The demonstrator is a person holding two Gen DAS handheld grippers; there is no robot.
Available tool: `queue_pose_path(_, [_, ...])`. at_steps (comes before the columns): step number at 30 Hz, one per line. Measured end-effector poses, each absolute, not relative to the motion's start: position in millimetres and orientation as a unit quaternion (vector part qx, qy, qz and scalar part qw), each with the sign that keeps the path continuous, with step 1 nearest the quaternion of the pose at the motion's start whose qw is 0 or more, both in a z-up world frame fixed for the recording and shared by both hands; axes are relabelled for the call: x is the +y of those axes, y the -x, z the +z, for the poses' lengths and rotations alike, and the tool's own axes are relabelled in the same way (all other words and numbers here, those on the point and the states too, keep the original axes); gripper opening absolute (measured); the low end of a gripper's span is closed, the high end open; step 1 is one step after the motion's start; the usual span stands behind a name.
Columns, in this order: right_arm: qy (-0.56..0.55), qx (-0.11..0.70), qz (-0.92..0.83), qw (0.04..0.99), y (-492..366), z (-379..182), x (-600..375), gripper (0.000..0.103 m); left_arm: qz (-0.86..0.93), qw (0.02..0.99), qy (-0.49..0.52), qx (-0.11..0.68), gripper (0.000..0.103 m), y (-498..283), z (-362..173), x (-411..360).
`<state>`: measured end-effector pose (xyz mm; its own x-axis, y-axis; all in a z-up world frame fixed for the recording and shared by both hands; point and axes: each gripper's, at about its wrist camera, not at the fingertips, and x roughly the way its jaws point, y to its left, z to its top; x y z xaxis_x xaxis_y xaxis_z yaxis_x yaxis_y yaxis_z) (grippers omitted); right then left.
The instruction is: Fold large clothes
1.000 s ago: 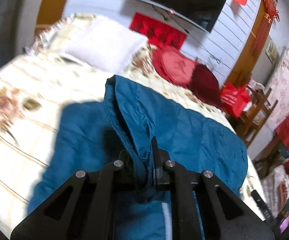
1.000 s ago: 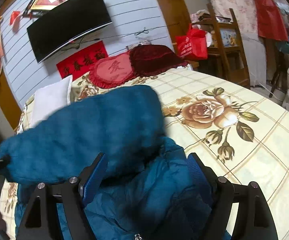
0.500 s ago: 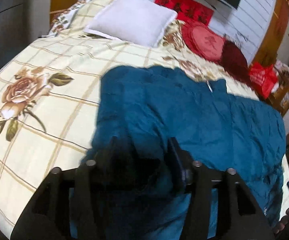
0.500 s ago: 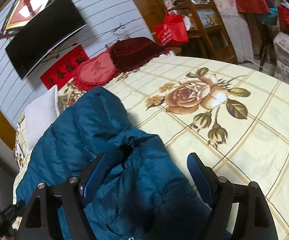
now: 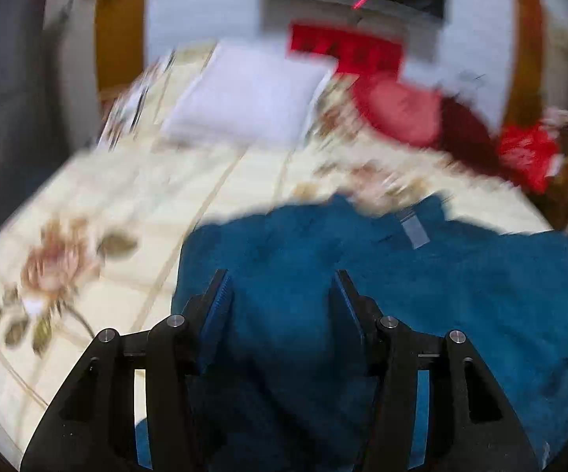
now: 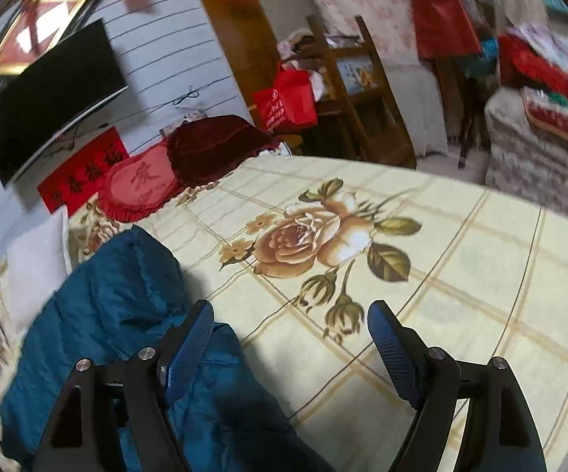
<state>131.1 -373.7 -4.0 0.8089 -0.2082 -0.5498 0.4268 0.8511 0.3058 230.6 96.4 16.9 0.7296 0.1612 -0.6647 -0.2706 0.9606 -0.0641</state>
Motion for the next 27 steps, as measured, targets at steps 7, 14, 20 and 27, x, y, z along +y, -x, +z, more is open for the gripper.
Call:
queue_pose_path(7, [-0.133, 0.247, -0.106, 0.954, -185, 29, -347, 0.079, 0.090, 0.922, 0.108, 0.361, 0.052, -234, 2, 102])
queue_pose_path(14, [-0.073, 0.260, 0.066, 0.961, -276, 41, -277, 0.075, 0.089, 0.916, 0.101, 0.378, 0.052, -244, -11, 99])
queue_pose_path(20, [-0.070, 0.360, 0.163, 0.916, -348, -26, -279, 0.070, 0.067, 0.916, 0.089, 0.386, 0.054, -247, -27, 92])
queue_pose_path(27, [-0.091, 0.406, 0.200, 0.887, -377, -68, -294, 0.072, 0.087, 0.910, 0.086, 0.396, 0.054, -255, -44, 92])
